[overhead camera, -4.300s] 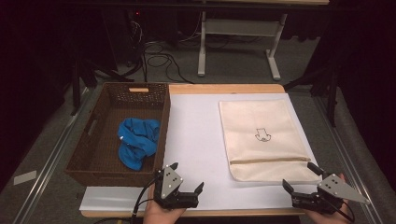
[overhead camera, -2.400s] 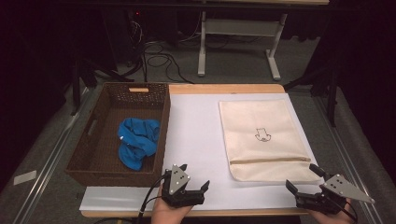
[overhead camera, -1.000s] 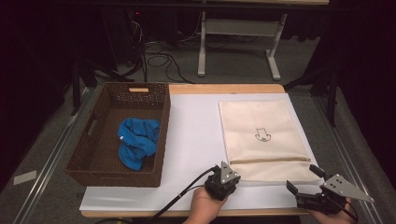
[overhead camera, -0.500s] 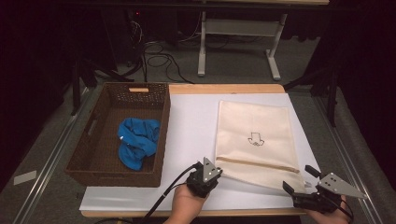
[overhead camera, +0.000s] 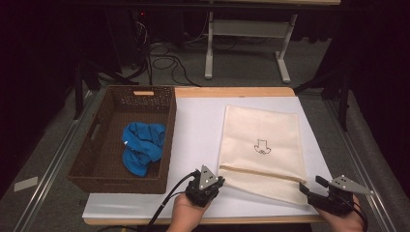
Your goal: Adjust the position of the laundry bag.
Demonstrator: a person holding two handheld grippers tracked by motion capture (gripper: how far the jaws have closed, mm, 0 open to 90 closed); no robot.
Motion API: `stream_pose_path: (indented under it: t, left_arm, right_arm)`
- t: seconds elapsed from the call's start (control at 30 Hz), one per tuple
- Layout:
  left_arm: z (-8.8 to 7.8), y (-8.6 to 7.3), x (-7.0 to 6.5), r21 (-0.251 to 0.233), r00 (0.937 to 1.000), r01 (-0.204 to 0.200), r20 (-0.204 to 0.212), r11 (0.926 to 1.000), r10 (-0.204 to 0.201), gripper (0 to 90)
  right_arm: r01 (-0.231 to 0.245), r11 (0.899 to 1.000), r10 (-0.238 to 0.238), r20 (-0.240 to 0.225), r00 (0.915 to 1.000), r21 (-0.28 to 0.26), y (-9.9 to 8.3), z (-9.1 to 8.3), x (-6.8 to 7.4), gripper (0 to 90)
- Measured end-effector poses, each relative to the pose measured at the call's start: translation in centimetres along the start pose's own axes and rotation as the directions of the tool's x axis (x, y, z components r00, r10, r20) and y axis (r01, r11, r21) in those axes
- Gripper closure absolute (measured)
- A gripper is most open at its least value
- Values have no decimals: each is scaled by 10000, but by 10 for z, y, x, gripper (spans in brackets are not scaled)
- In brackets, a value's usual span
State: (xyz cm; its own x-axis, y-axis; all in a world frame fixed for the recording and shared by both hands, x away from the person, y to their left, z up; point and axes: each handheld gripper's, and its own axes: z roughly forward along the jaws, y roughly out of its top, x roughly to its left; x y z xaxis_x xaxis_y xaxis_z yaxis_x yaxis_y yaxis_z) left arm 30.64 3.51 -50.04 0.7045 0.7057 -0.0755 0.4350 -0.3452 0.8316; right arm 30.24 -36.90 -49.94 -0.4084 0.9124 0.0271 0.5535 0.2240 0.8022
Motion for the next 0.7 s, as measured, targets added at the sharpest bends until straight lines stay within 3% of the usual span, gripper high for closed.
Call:
stream_pose_path:
  t: [0.1, 0.17, 0.2, 0.23, 0.5, 0.6, 0.7]
  left_arm:
    - [0, -1, -1, 123, 9999, -114, 22, 9999, 114, 852]
    - [0, -1, 0, 163, 10000, -83, 52, 9998, 82, 852]
    - [0, -1, 0, 163, 10000, -83, 52, 9998, 82, 852]
    - [1, -1, 0, 178, 9999, -97, 40, 9998, 96, 852]
    - [3, -3, 0, 347, 9999, -80, 64, 9994, 78, 853]
    - [2, -3, 1, 367, 10000, -55, 44, 9993, 53, 854]
    - [1, -3, 1, 452, 10000, -2, 4, 9990, 2, 855]
  right_arm:
    - [-123, 9990, 125, -65, 9999, 430, -3, 5, -1, 359]
    - [-90, 9973, 100, -135, 9999, 735, -4, 7, 1, 481]
    - [-90, 9973, 100, -135, 9999, 735, -4, 7, 1, 481]
    - [-15, 9966, 27, -149, 9999, 820, -3, 9, 3, 546]
    - [61, 9949, -75, 138, 9999, 1005, -1, 11, 6, 694]
    - [285, 9930, -300, 120, 9995, 1149, 2, 14, 11, 794]
    - [280, 9929, -300, 153, 9994, 1158, 3, 15, 13, 814]
